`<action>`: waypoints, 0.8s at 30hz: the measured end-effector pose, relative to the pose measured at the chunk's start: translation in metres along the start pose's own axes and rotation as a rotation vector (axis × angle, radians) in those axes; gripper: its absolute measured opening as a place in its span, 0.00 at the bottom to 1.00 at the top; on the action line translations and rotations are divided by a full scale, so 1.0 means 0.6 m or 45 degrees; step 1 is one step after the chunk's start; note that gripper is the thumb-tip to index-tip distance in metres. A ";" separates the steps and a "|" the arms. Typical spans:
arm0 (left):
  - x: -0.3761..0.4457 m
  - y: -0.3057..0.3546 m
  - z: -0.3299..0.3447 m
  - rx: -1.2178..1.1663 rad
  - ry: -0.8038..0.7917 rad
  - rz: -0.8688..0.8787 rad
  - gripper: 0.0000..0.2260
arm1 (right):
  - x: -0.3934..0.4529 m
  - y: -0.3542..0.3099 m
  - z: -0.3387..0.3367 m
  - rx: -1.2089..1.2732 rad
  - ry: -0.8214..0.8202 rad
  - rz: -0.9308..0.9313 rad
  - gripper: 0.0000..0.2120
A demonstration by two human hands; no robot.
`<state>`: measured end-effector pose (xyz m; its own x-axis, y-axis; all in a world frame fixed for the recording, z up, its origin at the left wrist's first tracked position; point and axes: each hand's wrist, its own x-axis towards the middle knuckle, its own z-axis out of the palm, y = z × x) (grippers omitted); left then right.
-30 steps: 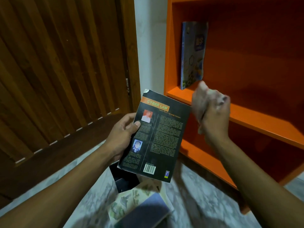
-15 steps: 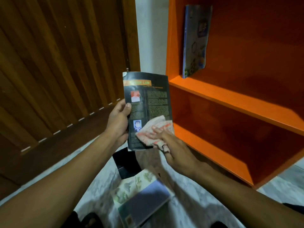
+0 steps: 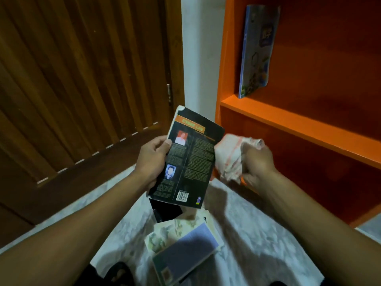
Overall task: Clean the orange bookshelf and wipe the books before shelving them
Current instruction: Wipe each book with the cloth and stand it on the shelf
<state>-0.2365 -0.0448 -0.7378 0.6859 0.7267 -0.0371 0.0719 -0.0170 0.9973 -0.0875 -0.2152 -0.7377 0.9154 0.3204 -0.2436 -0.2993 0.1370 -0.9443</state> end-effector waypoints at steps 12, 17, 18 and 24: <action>-0.035 -0.006 0.080 -0.253 -0.022 -0.023 0.10 | -0.047 0.052 0.065 -1.055 -0.366 -1.107 0.30; -0.024 -0.006 0.069 -0.444 0.102 -0.260 0.11 | -0.064 0.102 0.041 -1.037 -0.579 -1.062 0.28; -0.020 -0.004 0.064 -0.485 0.125 -0.314 0.11 | -0.067 0.107 0.035 -1.051 -0.640 -1.060 0.28; 0.019 0.016 0.030 -0.675 0.382 -0.371 0.10 | -0.094 0.130 0.003 -1.087 -1.025 -0.959 0.25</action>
<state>-0.2148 -0.0491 -0.7299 0.4558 0.8113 -0.3661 -0.1942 0.4921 0.8486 -0.1629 -0.2206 -0.7972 0.2893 0.9107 0.2949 0.7120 0.0012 -0.7022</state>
